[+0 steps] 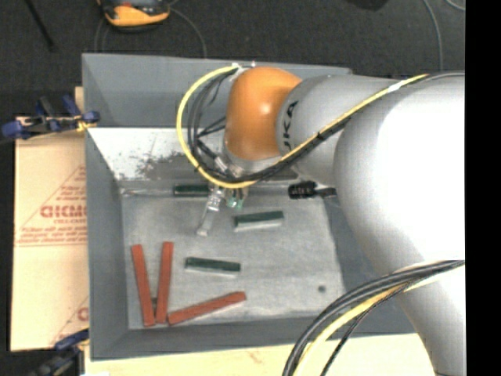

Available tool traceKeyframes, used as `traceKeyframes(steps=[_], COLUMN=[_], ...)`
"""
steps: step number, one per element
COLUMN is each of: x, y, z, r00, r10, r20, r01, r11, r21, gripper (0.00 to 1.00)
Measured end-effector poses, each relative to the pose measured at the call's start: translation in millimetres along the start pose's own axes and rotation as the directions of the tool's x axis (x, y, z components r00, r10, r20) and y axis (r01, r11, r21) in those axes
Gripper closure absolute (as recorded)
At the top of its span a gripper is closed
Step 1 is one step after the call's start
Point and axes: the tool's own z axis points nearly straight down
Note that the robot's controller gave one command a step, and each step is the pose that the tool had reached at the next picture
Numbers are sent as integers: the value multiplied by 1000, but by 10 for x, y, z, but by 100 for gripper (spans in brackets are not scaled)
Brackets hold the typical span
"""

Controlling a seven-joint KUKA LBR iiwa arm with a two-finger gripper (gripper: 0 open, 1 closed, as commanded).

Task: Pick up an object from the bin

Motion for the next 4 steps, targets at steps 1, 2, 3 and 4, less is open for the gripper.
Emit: traceKeyframes(steps=[1,2,3,4], x=[5,-83,-83,97], y=[89,-14,-14,44], z=[31,114,114,-164], r00=[991,997,997,998], r10=[-136,72,72,59], r20=[3,15,15,0], r01=[136,-71,-71,-59], r11=[991,997,997,998], r21=[1,-7,-7,0], gripper=[0,100,100,100])
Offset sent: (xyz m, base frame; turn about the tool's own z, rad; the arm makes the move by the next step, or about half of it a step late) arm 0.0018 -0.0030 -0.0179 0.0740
